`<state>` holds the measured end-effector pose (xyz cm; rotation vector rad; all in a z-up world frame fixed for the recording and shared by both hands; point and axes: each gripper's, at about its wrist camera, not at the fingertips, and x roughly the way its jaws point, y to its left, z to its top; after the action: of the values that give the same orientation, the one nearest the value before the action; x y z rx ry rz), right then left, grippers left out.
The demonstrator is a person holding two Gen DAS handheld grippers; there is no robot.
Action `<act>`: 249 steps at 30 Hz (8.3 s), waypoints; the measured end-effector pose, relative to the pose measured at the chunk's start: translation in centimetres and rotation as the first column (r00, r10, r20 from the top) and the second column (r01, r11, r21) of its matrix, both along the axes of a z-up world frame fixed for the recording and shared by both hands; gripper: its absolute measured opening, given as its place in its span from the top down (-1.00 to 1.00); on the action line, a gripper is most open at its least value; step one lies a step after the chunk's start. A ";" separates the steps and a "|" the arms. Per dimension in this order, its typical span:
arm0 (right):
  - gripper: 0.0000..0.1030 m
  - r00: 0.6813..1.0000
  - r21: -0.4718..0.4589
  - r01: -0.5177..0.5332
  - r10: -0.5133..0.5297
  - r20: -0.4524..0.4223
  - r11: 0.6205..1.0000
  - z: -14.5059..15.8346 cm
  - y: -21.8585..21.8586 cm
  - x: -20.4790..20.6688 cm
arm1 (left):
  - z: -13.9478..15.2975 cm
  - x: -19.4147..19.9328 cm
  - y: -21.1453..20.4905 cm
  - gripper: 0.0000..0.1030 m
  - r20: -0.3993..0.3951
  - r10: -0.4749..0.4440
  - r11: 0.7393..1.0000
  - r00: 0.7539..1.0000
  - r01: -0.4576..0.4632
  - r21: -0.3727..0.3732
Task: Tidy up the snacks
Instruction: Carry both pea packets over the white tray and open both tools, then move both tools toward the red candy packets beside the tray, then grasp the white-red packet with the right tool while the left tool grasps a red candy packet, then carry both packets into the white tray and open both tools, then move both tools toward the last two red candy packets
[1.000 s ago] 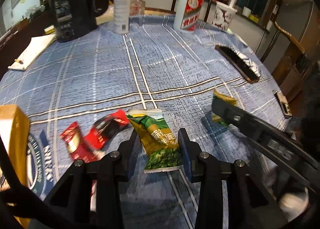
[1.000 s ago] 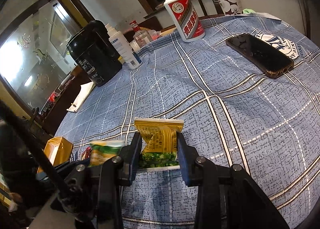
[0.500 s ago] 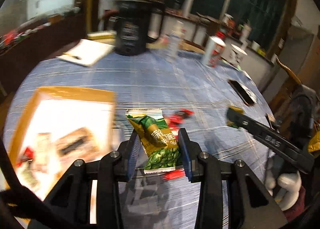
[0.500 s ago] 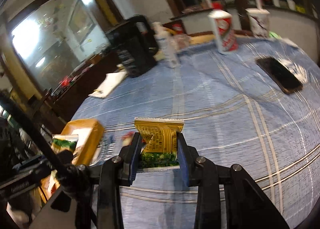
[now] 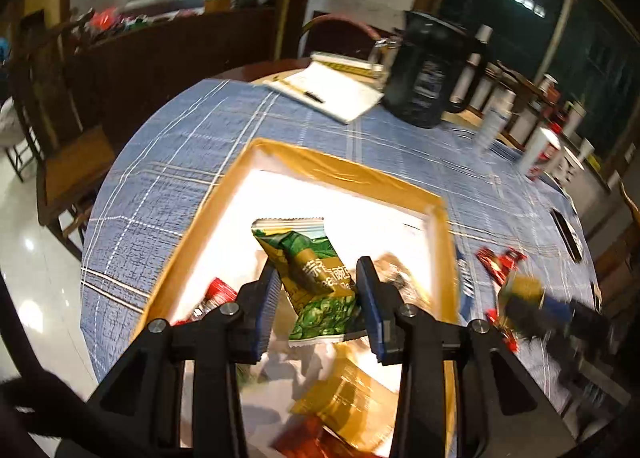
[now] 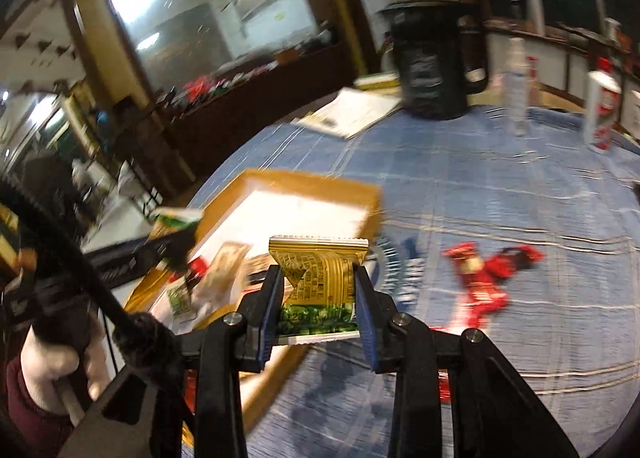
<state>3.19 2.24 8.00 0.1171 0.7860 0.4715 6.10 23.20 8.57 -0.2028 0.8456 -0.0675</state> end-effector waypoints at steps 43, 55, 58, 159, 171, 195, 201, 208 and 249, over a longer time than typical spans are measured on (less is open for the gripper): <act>0.09 0.979 -0.552 -0.151 0.201 0.030 0.820 -5.0 10.3 -9.1 | 4.2 -6.4 -3.0 -0.07 0.187 -0.024 0.992 0.982 0.046 -0.115; 0.01 0.992 -0.253 -0.006 0.037 0.118 0.968 -1.1 0.2 -10.4 | 5.8 -10.6 -6.7 -0.41 0.264 -0.061 0.997 0.963 0.072 -0.031; -0.01 0.987 -0.221 0.094 -0.061 0.150 0.971 -0.8 -4.6 -10.1 | 6.0 -11.4 -8.7 -0.69 0.282 -0.081 0.997 0.956 0.083 0.004; 0.56 0.954 0.074 0.296 -0.292 -0.063 0.952 -5.1 -18.6 -5.0 | -2.2 -7.4 -23.5 0.49 -0.033 -0.457 0.880 0.889 0.457 0.129; 0.56 0.962 0.015 0.274 -0.274 0.010 0.962 -1.1 -14.9 -9.0 | 1.4 -12.2 -19.5 0.49 0.103 -0.429 0.902 0.897 0.421 0.095; 0.56 1.000 -0.051 -0.017 0.018 0.003 0.999 -1.1 0.4 -8.1 | 0.0 -12.3 -2.4 0.49 0.101 -0.088 0.995 0.991 0.082 0.063; 0.56 0.997 -0.076 -0.070 0.069 -0.023 0.995 -2.1 3.3 -6.9 | -1.9 -11.0 -0.9 0.49 0.055 -0.064 0.997 0.996 0.062 0.047; 0.56 0.996 -0.118 -0.072 0.065 -0.059 0.990 -3.5 5.0 -4.0 | -3.4 -9.8 0.0 0.49 0.011 -0.058 0.998 0.998 0.058 0.033; 0.51 1.000 0.039 -0.008 0.007 0.030 0.999 -0.6 1.7 -10.1 | 2.6 -20.3 -4.0 -0.72 0.325 0.194 0.931 0.926 -0.278 0.237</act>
<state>-6.89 3.89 7.36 0.1429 0.7487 0.4948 -14.21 19.18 11.22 -0.0260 0.5165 0.2461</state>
